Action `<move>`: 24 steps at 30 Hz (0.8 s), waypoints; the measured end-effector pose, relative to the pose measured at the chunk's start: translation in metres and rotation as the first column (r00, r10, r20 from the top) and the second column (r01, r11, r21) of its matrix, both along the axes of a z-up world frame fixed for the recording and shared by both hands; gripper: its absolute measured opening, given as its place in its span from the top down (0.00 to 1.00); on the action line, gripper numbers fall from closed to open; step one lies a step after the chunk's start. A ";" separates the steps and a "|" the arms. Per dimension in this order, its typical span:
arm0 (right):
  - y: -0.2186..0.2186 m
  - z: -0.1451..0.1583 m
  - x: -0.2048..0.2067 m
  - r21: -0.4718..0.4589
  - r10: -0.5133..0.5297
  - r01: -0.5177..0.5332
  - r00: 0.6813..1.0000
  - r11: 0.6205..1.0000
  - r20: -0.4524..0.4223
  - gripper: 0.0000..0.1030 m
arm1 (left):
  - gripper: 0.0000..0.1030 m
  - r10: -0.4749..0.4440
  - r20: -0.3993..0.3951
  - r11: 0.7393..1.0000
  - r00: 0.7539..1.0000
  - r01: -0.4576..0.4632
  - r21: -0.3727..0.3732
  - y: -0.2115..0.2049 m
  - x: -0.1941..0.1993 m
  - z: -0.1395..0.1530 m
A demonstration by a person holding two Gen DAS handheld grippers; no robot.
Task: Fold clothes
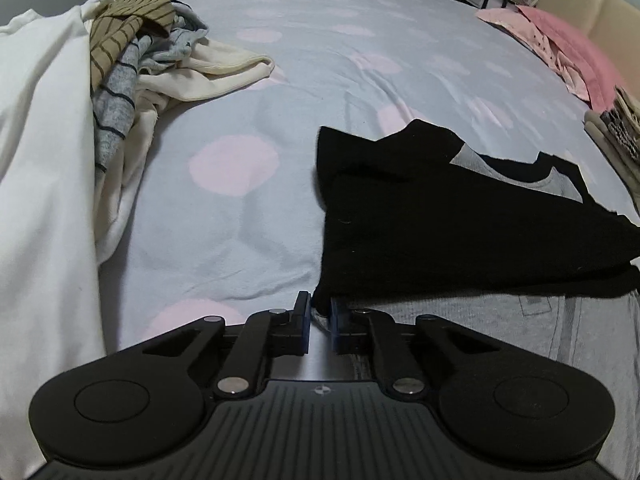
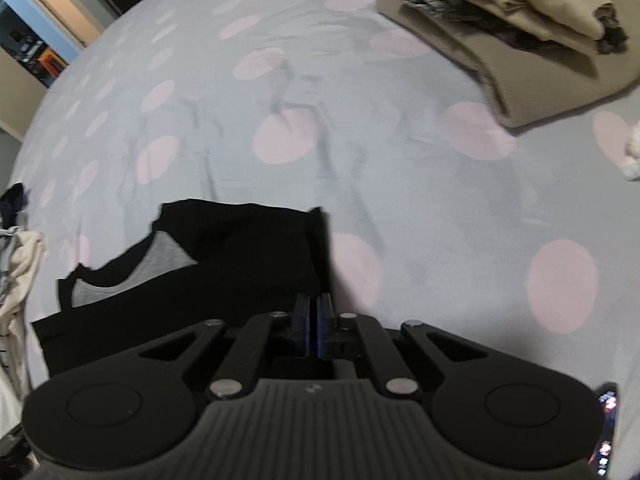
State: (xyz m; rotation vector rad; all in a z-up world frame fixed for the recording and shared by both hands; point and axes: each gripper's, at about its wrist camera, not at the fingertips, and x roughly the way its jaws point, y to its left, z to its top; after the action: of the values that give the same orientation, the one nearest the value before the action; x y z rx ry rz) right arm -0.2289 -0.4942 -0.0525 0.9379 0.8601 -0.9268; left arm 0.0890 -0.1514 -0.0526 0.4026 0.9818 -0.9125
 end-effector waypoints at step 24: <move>0.056 -0.018 -0.023 0.058 0.224 -0.223 0.975 0.973 0.000 0.68 | 0.61 -0.134 -0.081 0.979 0.988 0.145 0.146 0.030 -0.039 0.005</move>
State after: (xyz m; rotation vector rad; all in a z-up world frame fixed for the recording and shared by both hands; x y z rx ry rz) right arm -0.2521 -0.4380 -0.0709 0.8673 0.9812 -0.7144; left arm 0.0496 -0.1219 -0.0474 0.5765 1.1025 -0.9875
